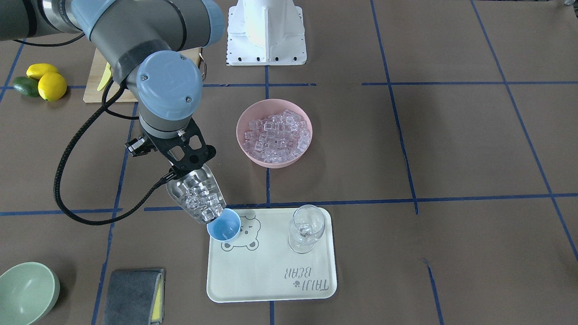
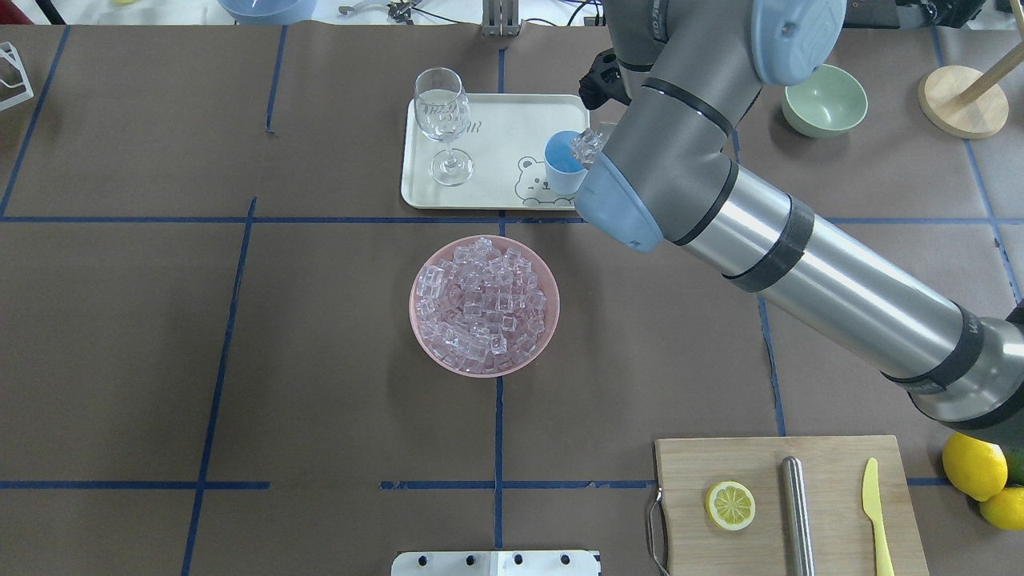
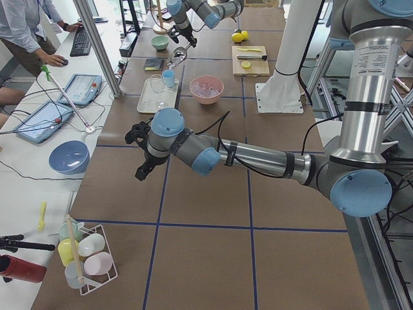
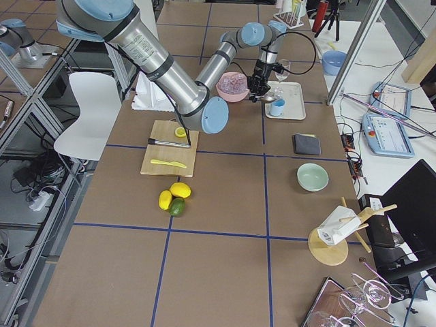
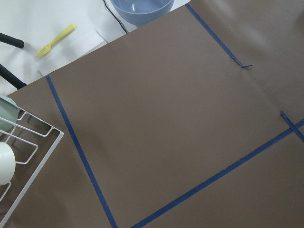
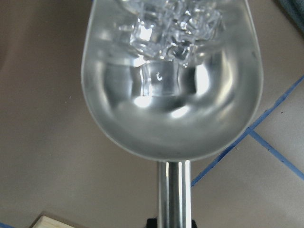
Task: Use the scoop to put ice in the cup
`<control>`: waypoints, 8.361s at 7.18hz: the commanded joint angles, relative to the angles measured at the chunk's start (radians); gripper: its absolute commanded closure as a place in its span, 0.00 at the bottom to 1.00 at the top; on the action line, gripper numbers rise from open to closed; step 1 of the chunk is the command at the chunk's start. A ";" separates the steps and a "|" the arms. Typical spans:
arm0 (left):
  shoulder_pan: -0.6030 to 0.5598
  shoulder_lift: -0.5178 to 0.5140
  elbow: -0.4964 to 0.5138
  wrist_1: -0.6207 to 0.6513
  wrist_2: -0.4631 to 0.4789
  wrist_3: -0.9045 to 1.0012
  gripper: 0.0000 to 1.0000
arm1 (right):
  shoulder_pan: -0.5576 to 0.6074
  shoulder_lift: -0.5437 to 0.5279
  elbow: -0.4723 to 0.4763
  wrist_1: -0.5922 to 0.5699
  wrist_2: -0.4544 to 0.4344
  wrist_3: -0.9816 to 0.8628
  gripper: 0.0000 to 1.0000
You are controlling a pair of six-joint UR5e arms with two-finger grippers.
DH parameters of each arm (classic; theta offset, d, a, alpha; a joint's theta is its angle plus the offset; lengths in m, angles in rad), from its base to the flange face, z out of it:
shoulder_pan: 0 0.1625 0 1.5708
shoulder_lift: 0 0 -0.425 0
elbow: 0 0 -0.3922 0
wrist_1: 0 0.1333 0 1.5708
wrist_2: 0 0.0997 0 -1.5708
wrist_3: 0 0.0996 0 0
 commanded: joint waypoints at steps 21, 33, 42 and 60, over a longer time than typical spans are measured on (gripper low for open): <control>-0.002 -0.022 0.012 0.417 0.147 -0.014 0.00 | 0.213 -0.920 0.438 0.758 0.153 0.616 1.00; -0.002 -0.044 0.007 0.413 0.149 -0.003 0.00 | -0.120 -0.966 0.415 0.837 0.126 0.966 1.00; -0.003 -0.133 -0.036 0.617 0.144 -0.001 0.00 | 0.182 -0.937 0.482 0.853 0.129 0.725 0.00; -0.064 0.055 0.039 0.537 0.133 0.189 0.00 | 0.767 -0.986 0.177 0.828 0.381 0.139 0.00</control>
